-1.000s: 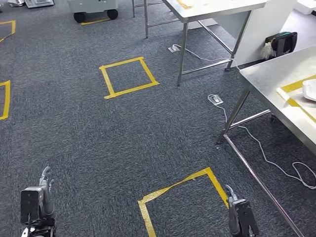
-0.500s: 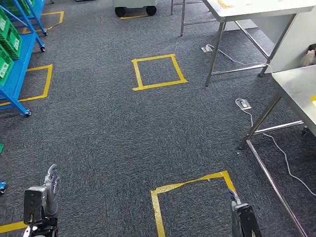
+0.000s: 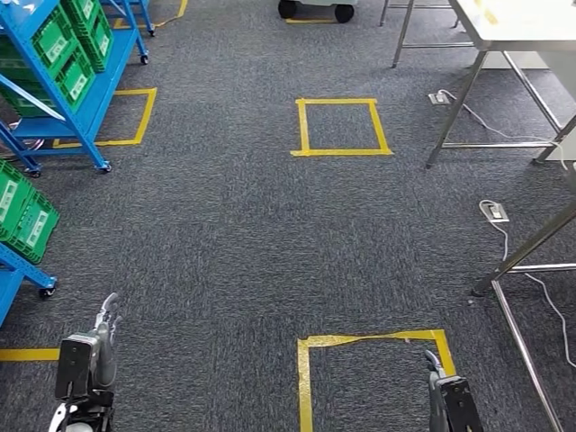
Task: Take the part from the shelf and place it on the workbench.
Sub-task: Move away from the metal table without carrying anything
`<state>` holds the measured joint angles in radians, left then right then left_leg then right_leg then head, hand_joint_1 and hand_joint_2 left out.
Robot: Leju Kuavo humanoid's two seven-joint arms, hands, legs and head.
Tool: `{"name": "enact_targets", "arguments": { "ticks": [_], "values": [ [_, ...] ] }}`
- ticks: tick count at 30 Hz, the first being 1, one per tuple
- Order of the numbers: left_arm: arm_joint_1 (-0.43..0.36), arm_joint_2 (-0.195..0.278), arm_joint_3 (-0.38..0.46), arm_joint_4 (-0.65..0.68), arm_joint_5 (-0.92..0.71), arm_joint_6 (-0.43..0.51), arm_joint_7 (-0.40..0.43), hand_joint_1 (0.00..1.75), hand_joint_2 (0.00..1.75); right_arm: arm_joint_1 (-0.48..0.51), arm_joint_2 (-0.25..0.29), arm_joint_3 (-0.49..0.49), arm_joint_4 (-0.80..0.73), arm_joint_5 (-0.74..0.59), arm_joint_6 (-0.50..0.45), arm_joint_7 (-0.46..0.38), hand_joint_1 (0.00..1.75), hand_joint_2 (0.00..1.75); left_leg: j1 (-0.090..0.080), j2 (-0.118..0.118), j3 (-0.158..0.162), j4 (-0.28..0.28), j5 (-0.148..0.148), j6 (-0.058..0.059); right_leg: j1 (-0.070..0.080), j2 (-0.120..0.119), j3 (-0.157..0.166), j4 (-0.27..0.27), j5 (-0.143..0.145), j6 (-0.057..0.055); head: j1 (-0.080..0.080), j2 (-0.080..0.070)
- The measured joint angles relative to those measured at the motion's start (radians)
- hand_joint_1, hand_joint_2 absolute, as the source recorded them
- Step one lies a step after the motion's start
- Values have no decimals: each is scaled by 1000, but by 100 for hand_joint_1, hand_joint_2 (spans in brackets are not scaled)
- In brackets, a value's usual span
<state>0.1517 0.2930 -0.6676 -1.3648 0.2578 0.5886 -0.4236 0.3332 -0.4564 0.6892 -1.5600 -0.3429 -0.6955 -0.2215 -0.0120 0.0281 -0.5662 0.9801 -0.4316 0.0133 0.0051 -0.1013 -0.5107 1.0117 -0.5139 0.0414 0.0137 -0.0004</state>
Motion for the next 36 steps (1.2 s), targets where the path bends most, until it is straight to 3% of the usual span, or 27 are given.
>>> {"name": "enact_targets", "arguments": {
  "ticks": [1, 3, 5, 6, 7, 8, 9, 11, 12, 14, 16, 18, 20, 21, 22, 23, 25, 26, 27, 29, 31, 33, 34, 35, 36],
  "values": [
    [-2, -1, -1, 1, -5, 0, 0, 0, 0, 1, -3, 2, -3, -1, 0, 0, 0, 0, 3, -10, -1, -2, 3, 6, -2, 27, -18, 37, -23, 5, 1, 0],
    [-8, -2, -3, 2, -10, 0, 1, 0, 0, 4, -9, 5, -6, -2, -1, -1, 0, 0, 5, -31, -4, -2, 6, 15, -5, 82, -80, 167, -85, 9, 5, 0],
    [-9, -3, -6, 4, -13, 1, 1, 0, 0, 7, -12, 8, -6, -3, -1, -1, 0, 0, 4, -54, -7, -2, 8, 18, -6, 97, -135, 272, -115, 10, 6, 0],
    [-8, -3, -7, 5, -16, 3, 1, 0, 0, 8, -12, 10, -6, -3, -1, 0, 0, 0, 4, -68, -7, -1, 9, 18, -6, 100, -138, 271, -100, 9, 6, 0],
    [-8, -3, -7, 6, -19, 5, 1, 0, 0, 7, -13, 12, -6, -3, -1, 0, 0, 0, 4, -82, -7, 0, 11, 17, -6, 105, -122, 230, -68, 7, 6, 0],
    [-7, -3, -8, 6, -22, 8, 1, 0, 0, 6, -14, 13, -6, -3, -1, 0, 0, 0, 4, -95, -6, 1, 12, 15, -8, 119, -90, 161, -28, 6, 6, 0],
    [-8, -3, -8, 6, -25, 10, 1, 0, 0, 4, -14, 14, -6, -2, -1, 0, 0, 0, 4, -109, -8, 3, 13, 12, -12, 148, -58, 89, 2, 6, 6, 0],
    [-9, -4, -9, 6, -27, 13, 2, 0, 0, 2, -16, 15, -7, -2, -1, 0, 0, 0, 4, -132, -17, 6, 19, 3, -18, 194, -18, 3, 25, 4, 5, 0],
    [-8, -3, -9, 6, -27, 14, 2, 0, 0, 2, -17, 15, -7, -2, -1, 0, 0, 0, 6, -145, -23, 7, 24, -4, -18, 202, -14, -5, 23, 1, 5, 0],
    [-5, -3, -12, 6, -27, 14, 2, 0, 0, 1, -18, 16, -9, -2, -1, 1, 0, 0, 11, -159, -34, 6, 30, -18, -15, 176, -13, -8, 30, -10, 5, 0],
    [-3, -3, -14, 6, -27, 15, 2, 0, 0, 0, -19, 17, -11, -2, -2, 0, 0, 0, 10, -116, -55, 44, 1, -28, -15, 147, -13, -15, 38, -23, 0, 0],
    [-7, -4, -16, 6, -37, 18, 2, 0, 0, 1, -20, 18, -12, -1, -2, 0, 0, 0, 9, -58, -108, 160, -68, -37, -14, 115, -15, -18, 41, -29, -4, 0],
    [-8, -4, -18, 6, -73, 31, 6, 0, 0, 1, -20, 20, -12, -1, -2, 1, 0, 0, 12, -43, -159, 279, -115, -44, -13, 83, -19, -17, 41, -29, -5, 0],
    [-8, -4, -19, 7, -100, 41, 10, 0, 0, -1, -20, 21, -12, -2, -2, 1, 0, 0, 13, -41, -162, 294, -112, -46, -14, 68, -20, -17, 41, -29, -5, 0],
    [-9, -3, -21, 7, -127, 49, 17, 0, 0, -5, -20, 22, -12, -3, -1, 2, 0, 0, 14, -37, -145, 269, -91, -47, -14, 53, -19, -17, 41, -29, -5, 0],
    [-9, -3, -23, 7, -150, 55, 24, 0, 0, -9, -20, 23, -12, -4, -1, 2, 0, 0, 14, -24, -110, 210, -59, -47, -15, 40, -18, -17, 41, -28, -5, 0],
    [-15, -3, -26, 7, -176, 60, 32, 0, 0, -15, -21, 25, -12, -7, 0, 2, 0, 0, 11, 28, -33, 75, -12, -44, -10, 18, -17, -14, 37, -21, -7, 0],
    [-18, -4, -27, 7, -183, 60, 35, 0, 0, -18, -22, 25, -12, -8, 1, 2, 0, 0, 9, 48, -12, 33, -3, -39, -5, 8, -16, -12, 35, -15, -7, 0],
    [-21, -4, -29, 7, -189, 61, 37, 0, 0, -20, -23, 26, -12, -10, 2, 2, 0, 0, 6, 56, -5, 14, -3, -32, -1, -4, -16, -11, 33, -11, -7, 0],
    [-21, -4, -30, 8, -201, 60, 41, 0, 0, -23, -24, 27, -12, -13, 3, 2, 0, 0, 6, 34, -10, 10, -3, -16, 0, -24, -13, -12, 29, -2, -4, 0],
    [-21, -3, -30, 8, -211, 60, 45, 0, 0, -27, -25, 29, -12, -14, 3, 1, 0, 0, 9, 10, -11, 8, 1, -2, -5, 6, -25, 18, 4, 8, -1, 0],
    [-25, -3, -31, 8, -218, 60, 47, 0, 0, -28, -26, 30, -11, -15, 3, 0, 0, 0, 11, -14, -12, 7, 5, 8, -7, 68, -76, 131, -56, 14, 3, 0],
    [-25, -3, -31, 8, -220, 59, 48, 0, 0, -28, -26, 31, -11, -16, 3, -1, 0, 0, 10, -27, -14, 7, 6, 10, -7, 87, -112, 205, -86, 13, 3, 0],
    [-25, -4, -31, 8, -222, 58, 48, 0, 0, -27, -26, 32, -11, -16, 3, -1, 0, 0, 10, -41, -15, 7, 7, 12, -7, 96, -143, 262, -102, 13, 4, 0],
    [-25, -4, -31, 9, -223, 56, 49, 0, 0, -27, -27, 33, -10, -17, 3, 0, 0, 0, 9, -56, -15, 8, 8, 13, -7, 100, -159, 287, -100, 11, 4, 0]
  ]
}}
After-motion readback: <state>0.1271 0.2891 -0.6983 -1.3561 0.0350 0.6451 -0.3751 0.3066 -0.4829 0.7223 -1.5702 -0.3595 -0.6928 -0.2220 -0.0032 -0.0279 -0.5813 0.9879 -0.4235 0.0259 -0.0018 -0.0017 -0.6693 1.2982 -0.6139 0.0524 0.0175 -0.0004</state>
